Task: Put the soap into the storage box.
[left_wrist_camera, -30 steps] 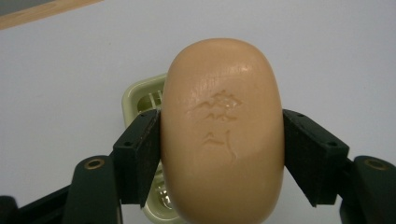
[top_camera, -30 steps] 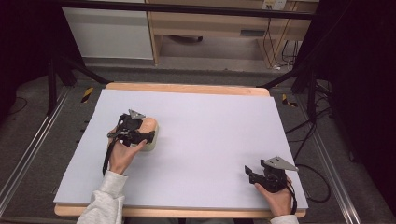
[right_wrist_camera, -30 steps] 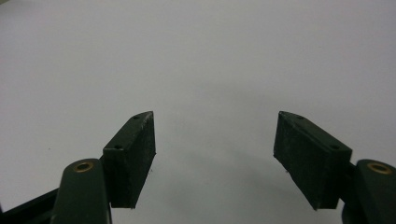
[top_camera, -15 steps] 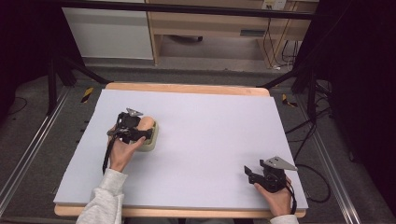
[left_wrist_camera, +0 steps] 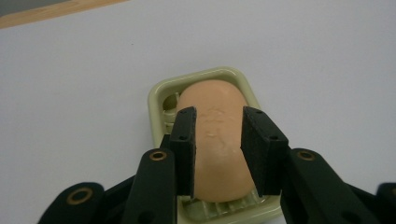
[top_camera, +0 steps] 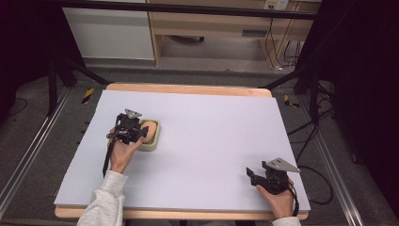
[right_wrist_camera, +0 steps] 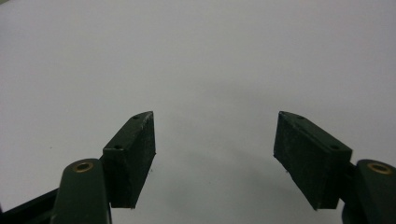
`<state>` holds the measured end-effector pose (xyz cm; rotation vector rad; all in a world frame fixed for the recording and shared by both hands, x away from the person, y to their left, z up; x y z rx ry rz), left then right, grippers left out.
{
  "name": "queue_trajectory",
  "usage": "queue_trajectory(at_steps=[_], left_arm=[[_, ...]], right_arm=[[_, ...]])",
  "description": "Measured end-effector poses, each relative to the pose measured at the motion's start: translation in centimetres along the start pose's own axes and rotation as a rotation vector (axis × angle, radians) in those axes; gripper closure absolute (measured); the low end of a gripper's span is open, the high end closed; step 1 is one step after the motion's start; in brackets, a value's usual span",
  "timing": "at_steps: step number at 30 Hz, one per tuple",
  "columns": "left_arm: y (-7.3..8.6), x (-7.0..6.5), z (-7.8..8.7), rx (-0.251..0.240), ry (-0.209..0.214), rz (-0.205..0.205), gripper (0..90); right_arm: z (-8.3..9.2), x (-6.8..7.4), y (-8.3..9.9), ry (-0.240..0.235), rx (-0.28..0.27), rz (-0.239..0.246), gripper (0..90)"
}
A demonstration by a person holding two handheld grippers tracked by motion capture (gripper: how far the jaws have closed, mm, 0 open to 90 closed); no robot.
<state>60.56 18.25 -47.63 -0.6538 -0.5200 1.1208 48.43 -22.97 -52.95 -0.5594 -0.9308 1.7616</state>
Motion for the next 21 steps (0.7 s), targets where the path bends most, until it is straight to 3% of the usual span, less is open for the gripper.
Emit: queue_trajectory(at_steps=[5,13,16,21], left_arm=[[-0.1,-0.5,0.4,-0.005,0.020,-0.009,63.1],[0.2,-0.3,0.7,-0.009,0.029,0.003,60.3],[0.5,-0.1,0.6,-0.012,0.045,0.010,49.4],[1.2,0.2,0.5,-0.015,0.052,-0.012,30.8]], right_arm=[[0.1,-0.1,0.0,0.001,-0.005,0.001,29.4],[0.2,-0.1,0.0,0.003,-0.004,-0.002,29.4],[0.2,-0.2,0.0,0.008,-0.008,0.006,29.2],[0.3,-0.2,0.1,0.005,-0.006,-0.002,28.2]])
Point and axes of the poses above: each handheld gripper's, and its own axes: z roughly backward along the jaws, y roughly out of its underside, x roughly to its left, the point moved 9 cm from there along -z, roughly forward along the jaws, and after that the axes turned 2 degrees about x, right-handed, at the moved point
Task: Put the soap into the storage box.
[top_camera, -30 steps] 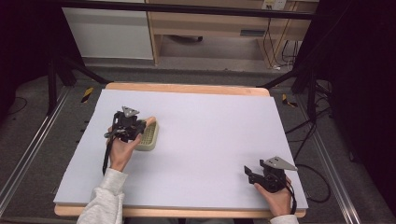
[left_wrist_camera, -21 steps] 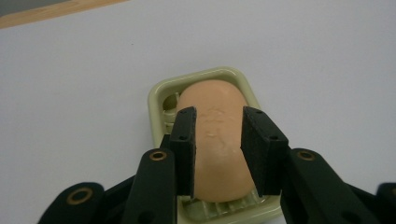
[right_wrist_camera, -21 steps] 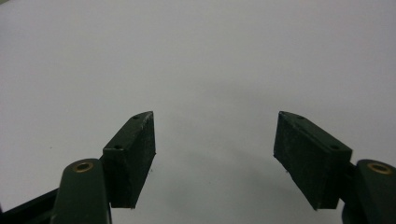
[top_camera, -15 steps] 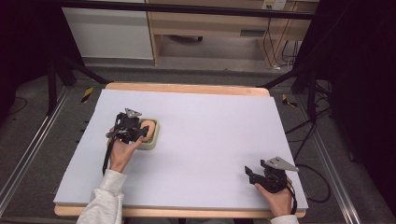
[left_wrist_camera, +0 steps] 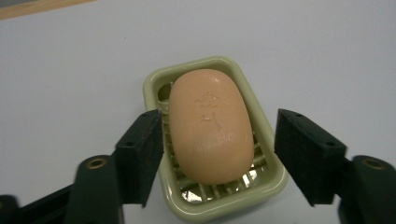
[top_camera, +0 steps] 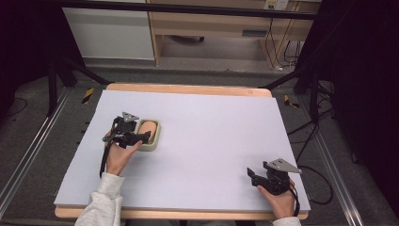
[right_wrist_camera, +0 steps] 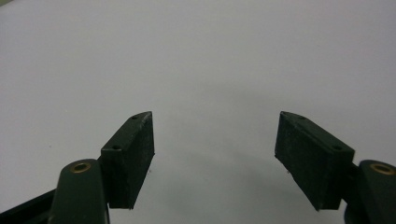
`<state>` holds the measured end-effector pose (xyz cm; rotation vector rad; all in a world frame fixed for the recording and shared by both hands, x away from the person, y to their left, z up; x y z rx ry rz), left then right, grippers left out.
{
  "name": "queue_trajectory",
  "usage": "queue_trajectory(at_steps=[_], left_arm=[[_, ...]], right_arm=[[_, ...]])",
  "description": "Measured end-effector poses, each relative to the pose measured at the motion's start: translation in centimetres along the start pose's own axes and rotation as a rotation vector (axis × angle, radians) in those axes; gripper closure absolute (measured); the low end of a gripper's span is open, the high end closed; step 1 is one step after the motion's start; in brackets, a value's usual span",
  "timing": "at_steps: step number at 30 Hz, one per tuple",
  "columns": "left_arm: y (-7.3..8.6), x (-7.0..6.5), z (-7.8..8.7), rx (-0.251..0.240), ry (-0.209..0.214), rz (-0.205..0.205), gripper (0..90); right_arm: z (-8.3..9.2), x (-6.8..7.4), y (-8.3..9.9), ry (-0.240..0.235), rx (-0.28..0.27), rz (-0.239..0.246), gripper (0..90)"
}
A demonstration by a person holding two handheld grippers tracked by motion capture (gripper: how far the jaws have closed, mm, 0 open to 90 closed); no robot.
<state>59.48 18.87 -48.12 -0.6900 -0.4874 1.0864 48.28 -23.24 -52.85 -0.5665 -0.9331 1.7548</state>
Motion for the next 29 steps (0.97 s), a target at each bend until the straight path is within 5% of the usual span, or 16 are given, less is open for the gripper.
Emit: queue_trajectory(at_steps=[6,9,15,29], left_arm=[[1.3,0.3,0.3,-0.018,0.030,-0.008,17.9],[2.1,0.7,1.0,-0.031,0.011,-0.008,15.2],[3.5,1.1,1.9,-0.058,0.033,0.017,14.2],[8.5,1.3,4.8,-0.068,-0.004,0.016,15.0]], right_arm=[[0.0,-0.2,0.0,0.006,-0.011,0.006,26.0],[0.1,-0.3,0.0,0.010,-0.011,0.001,24.8],[0.3,-0.4,0.1,0.010,-0.007,-0.019,23.1],[0.6,-1.0,0.4,0.028,-0.013,-0.033,19.0]])
Point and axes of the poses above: each handheld gripper's, and its own axes: z roughly backward along the jaws, y roughly out of its underside, x roughly to its left, the point moved 9 cm from there along -z, roughly forward along the jaws, and after that the axes turned 2 degrees about x, right-handed, at the moved point
